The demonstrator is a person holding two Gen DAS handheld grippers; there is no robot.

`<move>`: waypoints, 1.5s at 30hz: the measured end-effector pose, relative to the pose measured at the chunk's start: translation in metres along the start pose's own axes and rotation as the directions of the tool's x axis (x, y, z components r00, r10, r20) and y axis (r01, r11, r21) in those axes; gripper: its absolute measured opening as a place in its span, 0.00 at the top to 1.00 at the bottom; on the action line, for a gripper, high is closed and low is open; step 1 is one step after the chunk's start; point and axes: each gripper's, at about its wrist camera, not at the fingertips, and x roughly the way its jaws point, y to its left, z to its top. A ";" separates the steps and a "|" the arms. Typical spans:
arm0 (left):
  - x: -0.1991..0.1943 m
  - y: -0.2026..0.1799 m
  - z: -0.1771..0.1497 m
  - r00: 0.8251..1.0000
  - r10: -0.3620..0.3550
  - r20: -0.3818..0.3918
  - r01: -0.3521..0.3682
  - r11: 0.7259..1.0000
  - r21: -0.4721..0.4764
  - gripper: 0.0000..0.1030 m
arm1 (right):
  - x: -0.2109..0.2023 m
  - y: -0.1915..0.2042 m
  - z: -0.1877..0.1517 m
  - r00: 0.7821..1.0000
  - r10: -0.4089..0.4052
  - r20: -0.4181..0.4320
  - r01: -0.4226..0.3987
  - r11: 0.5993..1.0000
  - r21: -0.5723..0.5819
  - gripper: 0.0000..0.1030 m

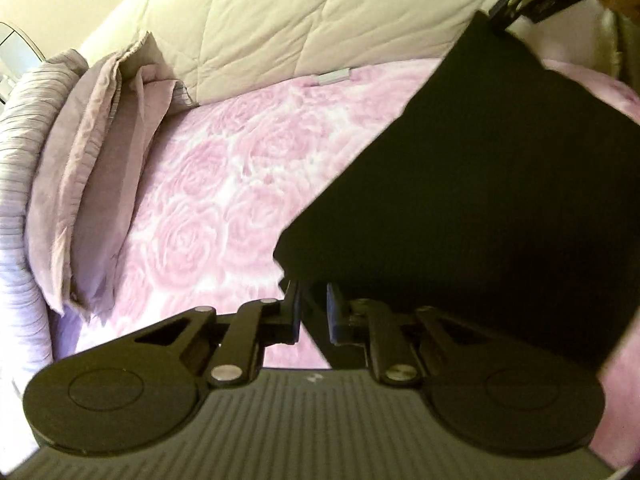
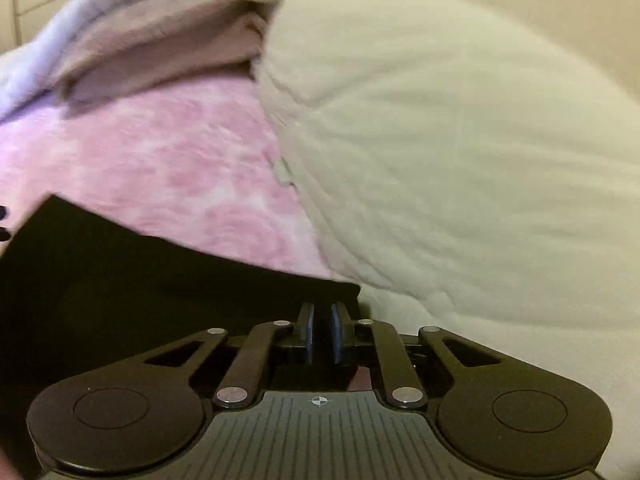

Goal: Fold clothes
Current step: 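Lower the folded black garment onto the bedspread with both grippers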

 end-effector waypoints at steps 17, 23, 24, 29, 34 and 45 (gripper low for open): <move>0.047 0.004 -0.015 0.995 -0.066 -0.077 0.065 0.998 -0.020 0.88 | 0.010 0.019 -0.055 0.994 0.073 -0.080 -0.072 0.997 0.015 0.89; 0.003 0.016 -0.031 0.994 -0.090 -0.062 0.082 0.990 -0.113 0.86 | -0.027 0.023 -0.063 0.993 0.105 -0.046 -0.103 0.994 0.038 0.88; -0.010 0.017 -0.037 0.993 -0.104 -0.051 0.095 0.985 -0.143 0.86 | -0.038 0.028 -0.068 0.992 0.118 -0.042 -0.116 0.993 0.035 0.88; -0.067 0.010 -0.069 0.982 -0.186 -0.011 0.177 0.950 -0.258 0.85 | -0.083 0.057 -0.106 0.981 0.185 -0.056 -0.183 0.982 0.037 0.87; -0.047 -0.036 -0.094 0.971 -0.222 -0.093 0.205 0.964 -0.167 0.83 | -0.077 0.088 -0.146 0.967 0.221 -0.129 -0.217 0.975 0.047 0.86; -0.053 -0.036 -0.106 0.972 -0.194 -0.134 0.161 0.962 -0.220 0.83 | -0.087 0.086 -0.158 0.967 0.211 -0.146 -0.204 0.977 0.058 0.82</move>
